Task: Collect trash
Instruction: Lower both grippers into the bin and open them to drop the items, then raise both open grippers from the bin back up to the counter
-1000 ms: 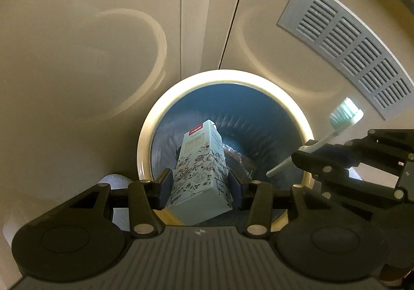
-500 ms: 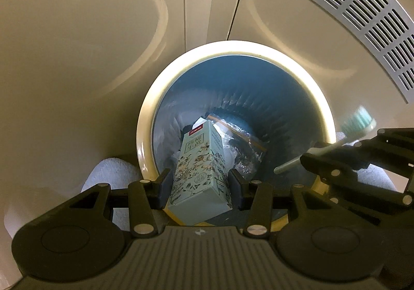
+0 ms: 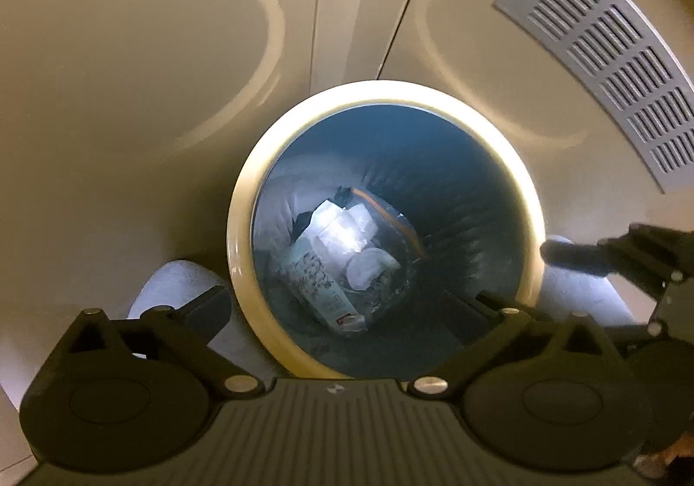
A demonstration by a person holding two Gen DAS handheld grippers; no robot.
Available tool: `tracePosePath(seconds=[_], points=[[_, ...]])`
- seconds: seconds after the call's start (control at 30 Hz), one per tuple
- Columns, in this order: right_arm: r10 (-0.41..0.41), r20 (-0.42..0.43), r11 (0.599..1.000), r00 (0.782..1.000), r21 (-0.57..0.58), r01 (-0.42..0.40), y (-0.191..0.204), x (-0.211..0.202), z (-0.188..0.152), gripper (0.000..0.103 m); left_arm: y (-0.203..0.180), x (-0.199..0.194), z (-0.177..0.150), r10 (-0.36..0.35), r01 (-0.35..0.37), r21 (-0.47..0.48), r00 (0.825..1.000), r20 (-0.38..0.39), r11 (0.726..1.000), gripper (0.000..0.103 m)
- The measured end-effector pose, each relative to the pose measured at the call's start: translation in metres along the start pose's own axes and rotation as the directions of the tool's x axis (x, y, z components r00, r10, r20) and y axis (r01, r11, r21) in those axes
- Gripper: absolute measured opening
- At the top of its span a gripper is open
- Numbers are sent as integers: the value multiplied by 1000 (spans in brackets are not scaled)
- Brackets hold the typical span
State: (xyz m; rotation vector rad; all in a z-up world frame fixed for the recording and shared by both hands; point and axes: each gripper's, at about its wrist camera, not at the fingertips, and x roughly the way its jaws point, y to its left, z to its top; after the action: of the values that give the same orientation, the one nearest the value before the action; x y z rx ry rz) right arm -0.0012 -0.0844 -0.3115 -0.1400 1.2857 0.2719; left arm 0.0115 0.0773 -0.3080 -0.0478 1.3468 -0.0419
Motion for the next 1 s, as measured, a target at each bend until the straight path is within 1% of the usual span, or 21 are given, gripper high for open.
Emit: tracePosePath(seconds=[0.13,0.2,0.27,0.37,0.43,0.5,0.57,0.6,0.63,0.73,0.83,1.0], points=[[-13,51,1000,999,-7,13,-3,-25,1,64,0,-25,-5,52,-53,16,996,72,998,103],[-15,85,1000,996,-15,16,-2,-43,1,69,-1,-44,-11,78,-81,23,990,116,996,103],[-24,126,999,992,-23,27,2,-62,1,77,-2,-63,-17,100,-106,26,982,158,994,103],[-28,189,999,982,-28,34,9,-90,-7,81,-2,-87,-27,115,-126,38,971,212,991,103],[-34,235,999,971,-31,42,12,-105,-15,83,-4,-101,-34,129,-147,53,960,249,988,103],[-55,280,997,958,-38,69,18,-115,-24,85,-7,-113,-41,151,-177,63,945,291,982,103],[-73,301,994,951,-51,92,24,-120,-34,86,-11,-123,-45,167,-198,65,930,327,978,103],[-72,300,995,951,-45,90,25,-121,-37,86,-12,-127,-48,166,-199,65,925,343,978,103],[-71,299,996,952,-29,83,22,-124,-38,86,-13,-131,-50,162,-197,65,922,353,978,103],[-98,314,995,945,-3,104,20,-132,-41,86,-16,-141,-54,147,-185,70,919,365,980,103],[-103,332,994,937,-3,111,20,-137,-44,87,-17,-143,-55,146,-188,76,916,374,979,103],[-100,341,994,935,0,107,21,-138,-49,89,-20,-147,-58,145,-199,99,906,397,975,103]])
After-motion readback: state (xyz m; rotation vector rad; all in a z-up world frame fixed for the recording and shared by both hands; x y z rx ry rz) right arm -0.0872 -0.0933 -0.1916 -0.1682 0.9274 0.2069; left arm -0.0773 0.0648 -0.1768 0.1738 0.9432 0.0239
